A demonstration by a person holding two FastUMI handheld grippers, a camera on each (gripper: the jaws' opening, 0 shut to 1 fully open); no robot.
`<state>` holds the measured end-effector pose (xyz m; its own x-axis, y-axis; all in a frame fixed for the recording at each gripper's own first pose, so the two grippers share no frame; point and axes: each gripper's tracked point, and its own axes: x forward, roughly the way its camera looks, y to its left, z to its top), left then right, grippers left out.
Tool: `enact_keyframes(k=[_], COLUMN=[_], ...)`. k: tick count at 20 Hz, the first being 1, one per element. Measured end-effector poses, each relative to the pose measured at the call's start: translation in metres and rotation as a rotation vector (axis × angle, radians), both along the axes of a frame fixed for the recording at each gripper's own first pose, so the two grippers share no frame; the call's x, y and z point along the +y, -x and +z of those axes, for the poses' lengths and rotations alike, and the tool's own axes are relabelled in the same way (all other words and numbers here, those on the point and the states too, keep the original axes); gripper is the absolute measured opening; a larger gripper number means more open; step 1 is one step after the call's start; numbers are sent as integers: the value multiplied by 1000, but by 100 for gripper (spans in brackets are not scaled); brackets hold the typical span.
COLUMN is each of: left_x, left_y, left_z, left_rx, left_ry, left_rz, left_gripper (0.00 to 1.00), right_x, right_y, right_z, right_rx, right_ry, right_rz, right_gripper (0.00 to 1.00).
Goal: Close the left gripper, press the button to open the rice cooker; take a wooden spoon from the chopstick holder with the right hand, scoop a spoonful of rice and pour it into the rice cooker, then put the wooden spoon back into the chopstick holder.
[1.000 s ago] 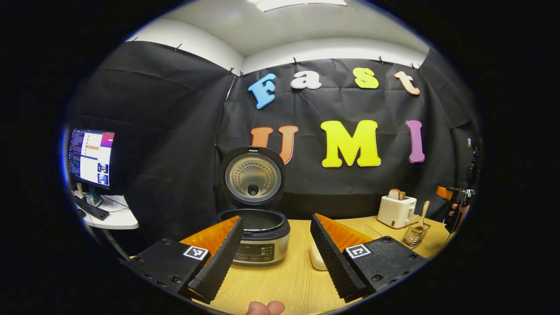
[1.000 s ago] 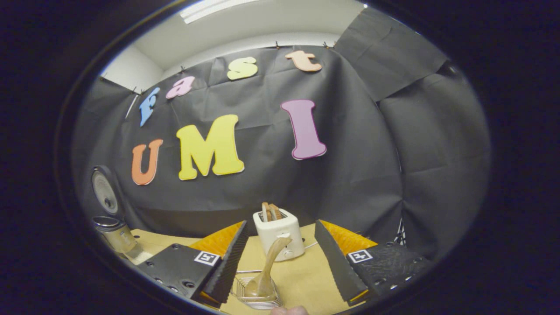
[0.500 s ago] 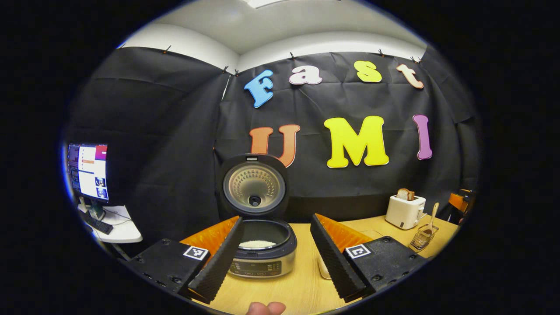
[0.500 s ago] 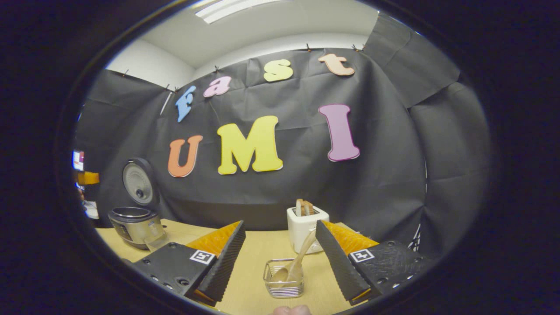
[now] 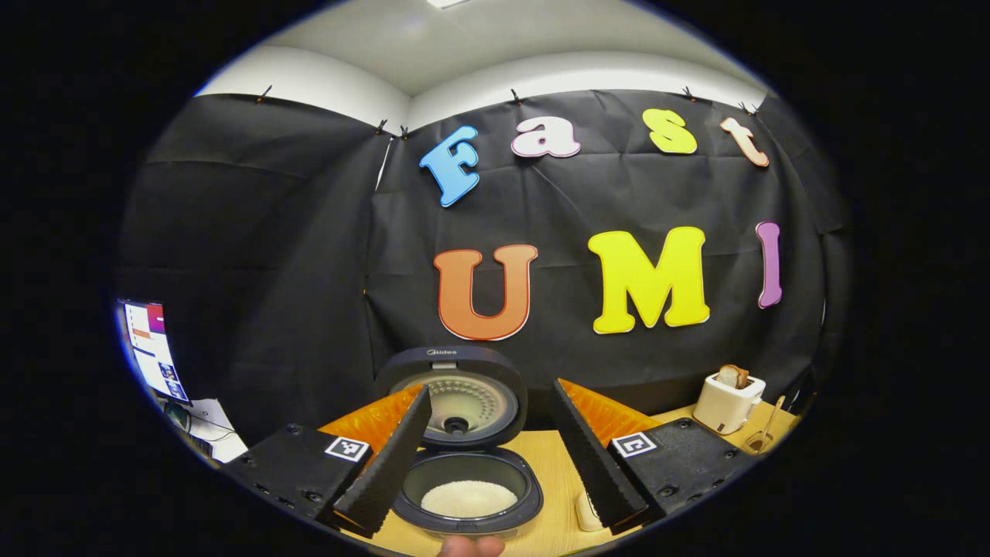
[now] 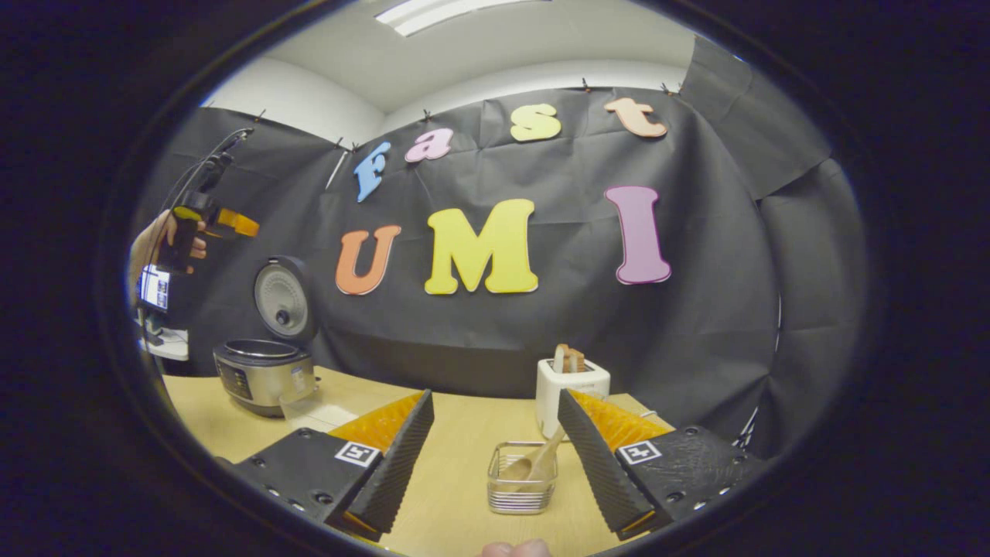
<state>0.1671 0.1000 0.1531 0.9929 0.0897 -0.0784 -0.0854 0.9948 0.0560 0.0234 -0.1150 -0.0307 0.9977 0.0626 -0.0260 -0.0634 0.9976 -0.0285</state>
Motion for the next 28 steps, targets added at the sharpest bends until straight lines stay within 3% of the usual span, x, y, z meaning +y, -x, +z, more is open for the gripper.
enact_keyframes(k=[3,8,16,18,24,28], left_x=[17,47,82,86,83,73], left_y=[-38,-95,-152,-162,-160,-133], left_z=[5,9,-29,-25,-33,-40], left_rx=[64,121,224,201,235,270], left_ry=[32,114,29,20,39,26], left_rz=[9,62,160,164,147,97], left_gripper=[98,98,98,98,100,100], right_x=[4,37,44,42,49,56], right_y=[1,7,16,17,10,12], right_z=[-1,-25,-55,-55,-64,-63], right_rx=[-16,25,103,95,119,121], right_ry=[34,62,8,3,-43,-41], right_rz=[-2,79,114,109,125,136], right_gripper=[95,96,95,95,95,96])
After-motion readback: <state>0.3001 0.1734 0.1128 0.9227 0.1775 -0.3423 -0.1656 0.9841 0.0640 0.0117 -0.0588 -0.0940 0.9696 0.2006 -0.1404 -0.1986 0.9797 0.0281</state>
